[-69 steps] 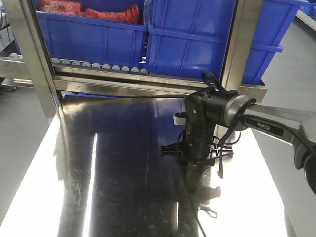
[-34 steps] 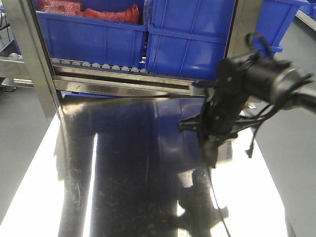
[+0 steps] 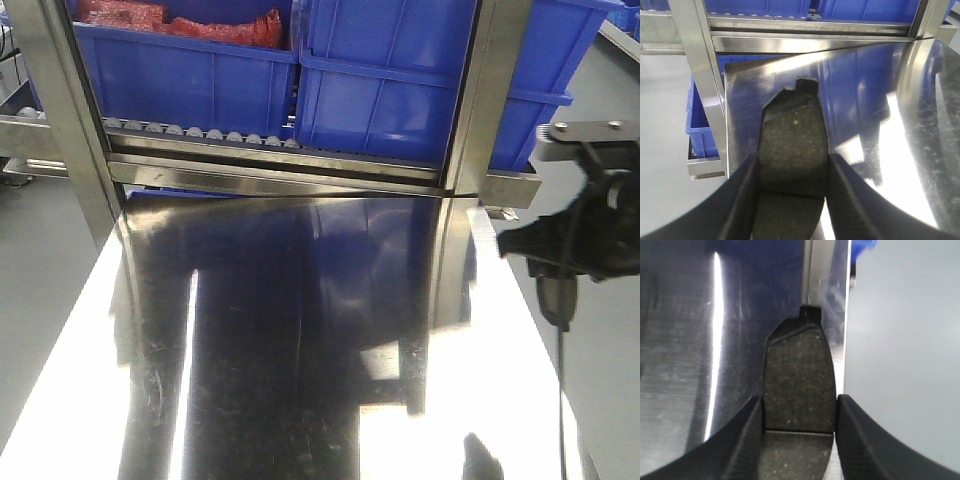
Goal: Move and align brake pads A on conveyor
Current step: 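Raise the right gripper's pad away from the table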
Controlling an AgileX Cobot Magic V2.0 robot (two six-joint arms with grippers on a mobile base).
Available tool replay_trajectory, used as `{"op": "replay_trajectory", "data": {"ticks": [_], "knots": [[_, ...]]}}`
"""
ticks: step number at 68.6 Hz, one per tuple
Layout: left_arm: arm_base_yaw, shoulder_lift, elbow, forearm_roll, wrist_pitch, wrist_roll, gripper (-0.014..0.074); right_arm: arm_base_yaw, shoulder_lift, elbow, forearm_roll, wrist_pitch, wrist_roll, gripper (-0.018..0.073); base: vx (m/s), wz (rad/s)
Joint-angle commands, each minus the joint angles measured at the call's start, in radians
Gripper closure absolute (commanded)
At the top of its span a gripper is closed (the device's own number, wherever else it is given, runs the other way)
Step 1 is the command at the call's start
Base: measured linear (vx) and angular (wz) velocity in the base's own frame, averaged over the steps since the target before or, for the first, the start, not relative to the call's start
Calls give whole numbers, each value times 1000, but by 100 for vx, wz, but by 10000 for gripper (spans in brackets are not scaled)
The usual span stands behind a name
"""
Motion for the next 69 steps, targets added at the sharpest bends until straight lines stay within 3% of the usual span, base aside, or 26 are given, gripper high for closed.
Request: {"op": "replay_trajectory", "data": {"ticks": [1, 24, 38, 69], "knots": [[-4, 8, -29, 18, -86, -8, 603, -9, -152, 62, -11, -143, -19, 564, 0, 0], [-4, 8, -29, 18, -86, -8, 603, -9, -571, 371, 2, -337, -20, 564, 0, 0], [-4, 8, -29, 18, -86, -8, 603, -9, -815, 532, 45, -387, -81, 564, 0, 0], [-4, 8, -29, 18, -86, -8, 603, -9, -937, 624, 61, -425, -105, 564, 0, 0]]}}
